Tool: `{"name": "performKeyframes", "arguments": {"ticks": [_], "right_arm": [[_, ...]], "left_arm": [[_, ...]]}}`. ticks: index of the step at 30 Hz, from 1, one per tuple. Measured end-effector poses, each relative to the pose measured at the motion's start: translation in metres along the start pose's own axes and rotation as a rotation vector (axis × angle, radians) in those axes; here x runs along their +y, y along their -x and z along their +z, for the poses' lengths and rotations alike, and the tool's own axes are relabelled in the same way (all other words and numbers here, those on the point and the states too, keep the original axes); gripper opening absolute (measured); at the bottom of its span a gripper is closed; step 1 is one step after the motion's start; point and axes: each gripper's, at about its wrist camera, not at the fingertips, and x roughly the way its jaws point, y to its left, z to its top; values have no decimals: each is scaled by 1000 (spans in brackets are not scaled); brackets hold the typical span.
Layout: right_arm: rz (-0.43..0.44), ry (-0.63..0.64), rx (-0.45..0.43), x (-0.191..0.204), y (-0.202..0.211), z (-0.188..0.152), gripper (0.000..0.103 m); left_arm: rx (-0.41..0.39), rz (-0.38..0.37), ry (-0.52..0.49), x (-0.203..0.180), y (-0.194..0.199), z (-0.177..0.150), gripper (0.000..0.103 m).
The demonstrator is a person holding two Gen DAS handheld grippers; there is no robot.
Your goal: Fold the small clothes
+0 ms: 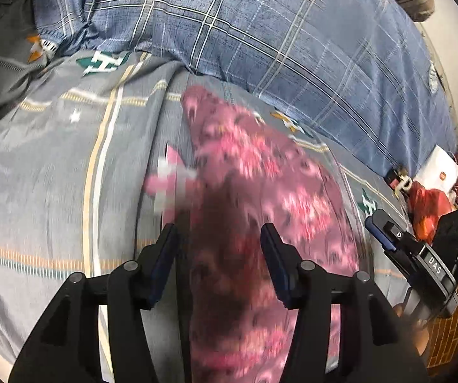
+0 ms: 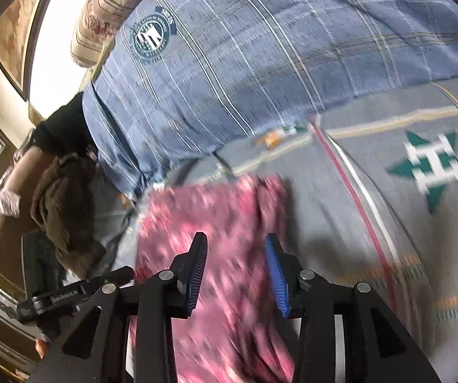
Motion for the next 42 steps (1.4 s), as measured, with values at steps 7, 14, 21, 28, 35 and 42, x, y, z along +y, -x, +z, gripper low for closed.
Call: {"name": "performKeyframes", "arguments": {"ticks": [7, 14, 21, 28, 35, 42], "right_arm": [[-74, 44, 160, 8, -67, 11, 5], [-121, 78, 40, 1, -53, 18, 4], [-71, -7, 52, -20, -30, 14, 14], [-24, 35, 123, -14, -17, -28, 16], [-145, 135, 98, -9, -21, -31, 5], [-34, 66, 70, -3, 23, -37, 24]], "left_arm": [[69, 7, 18, -7, -37, 26, 52], [62, 39, 5, -9, -72, 35, 80], [36, 87, -67, -17, -48, 26, 84], [20, 114, -113, -9, -31, -26, 85], [34, 109, -114, -12, -33, -44, 87], [-10, 162, -182, -20, -3, -62, 86]]}}
